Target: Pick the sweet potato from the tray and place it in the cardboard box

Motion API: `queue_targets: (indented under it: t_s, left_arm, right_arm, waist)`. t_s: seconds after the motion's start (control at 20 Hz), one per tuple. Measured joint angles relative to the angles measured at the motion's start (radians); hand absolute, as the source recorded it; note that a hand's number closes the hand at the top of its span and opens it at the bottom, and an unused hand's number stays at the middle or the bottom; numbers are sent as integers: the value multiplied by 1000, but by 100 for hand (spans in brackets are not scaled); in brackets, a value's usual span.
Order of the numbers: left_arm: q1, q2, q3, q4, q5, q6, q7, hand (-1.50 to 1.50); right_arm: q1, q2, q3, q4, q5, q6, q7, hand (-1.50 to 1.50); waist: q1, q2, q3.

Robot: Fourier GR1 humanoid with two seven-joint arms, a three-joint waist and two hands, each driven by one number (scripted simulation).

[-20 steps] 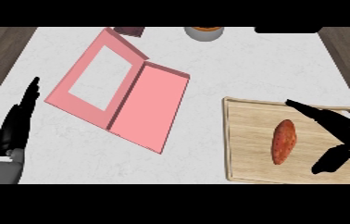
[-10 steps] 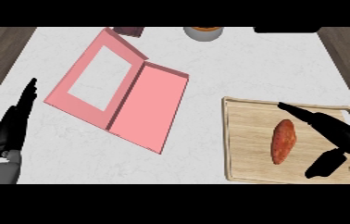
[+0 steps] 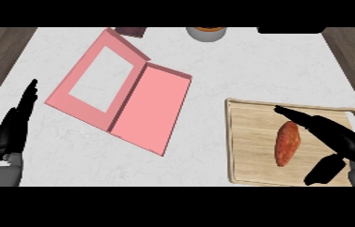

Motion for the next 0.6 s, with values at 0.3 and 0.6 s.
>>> queue_targets:
  t_s: [0.3,0.6]
  left_arm:
    - [-12,-23,11,-2,-28,-7,10,0]
    - [-11,-23,40,1,-31,-43,3,0]
  right_arm:
    - [10,46,15,17,83,9,56,-150]
    - [-19,117,27,66,183,-75,77,150]
  waist:
    - [1,1,0]
    - [3,-2,-3]
